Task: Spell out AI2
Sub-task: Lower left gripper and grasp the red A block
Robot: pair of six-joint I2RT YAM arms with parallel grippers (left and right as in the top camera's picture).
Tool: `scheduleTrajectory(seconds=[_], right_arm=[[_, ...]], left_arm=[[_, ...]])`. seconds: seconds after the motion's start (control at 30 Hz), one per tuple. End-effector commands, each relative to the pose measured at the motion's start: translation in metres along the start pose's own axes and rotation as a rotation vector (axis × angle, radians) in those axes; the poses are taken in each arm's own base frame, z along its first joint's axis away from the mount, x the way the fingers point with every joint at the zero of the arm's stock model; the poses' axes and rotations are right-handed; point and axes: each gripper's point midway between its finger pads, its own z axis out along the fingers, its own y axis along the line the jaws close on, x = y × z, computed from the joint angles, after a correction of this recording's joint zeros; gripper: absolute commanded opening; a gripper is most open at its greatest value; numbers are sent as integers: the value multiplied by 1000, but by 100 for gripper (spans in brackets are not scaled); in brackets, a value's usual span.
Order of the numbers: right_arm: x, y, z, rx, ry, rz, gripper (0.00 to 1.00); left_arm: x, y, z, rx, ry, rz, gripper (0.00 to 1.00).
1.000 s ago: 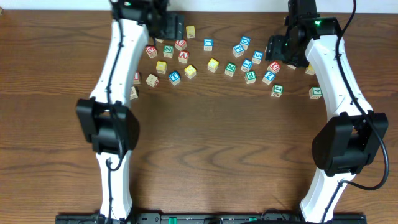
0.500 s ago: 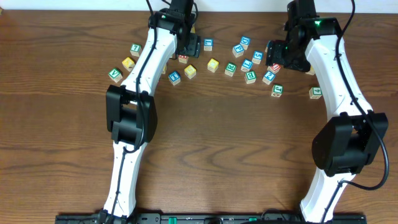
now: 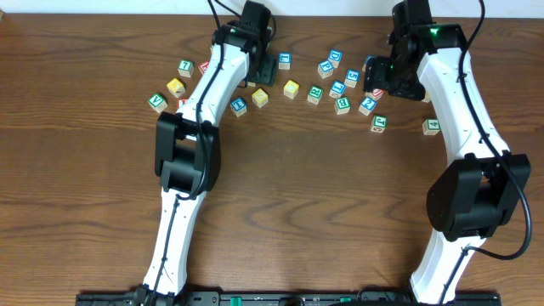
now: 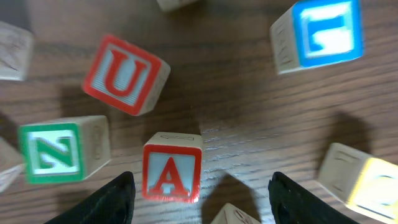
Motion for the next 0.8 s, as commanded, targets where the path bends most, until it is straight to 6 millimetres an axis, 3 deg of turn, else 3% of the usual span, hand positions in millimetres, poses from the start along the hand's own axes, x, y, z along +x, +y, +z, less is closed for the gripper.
scheduleTrajectory(seconds=[0.0,0.43,0.6,0.77], right_arm=[[-4,-1,-1,0,-7,-9,79],[-2,-1,-1,2,-1,-10,80],[-3,0,-1,0,-7,-10,80],[-4,0,-1,0,-8,-9,81]], left_arm=[[5,0,10,-10,17,-9,68],[8,2,30,-16,20,-11,68],[9,2,30,-16,21,-11,53],[9,2,30,-16,22,-11,45]])
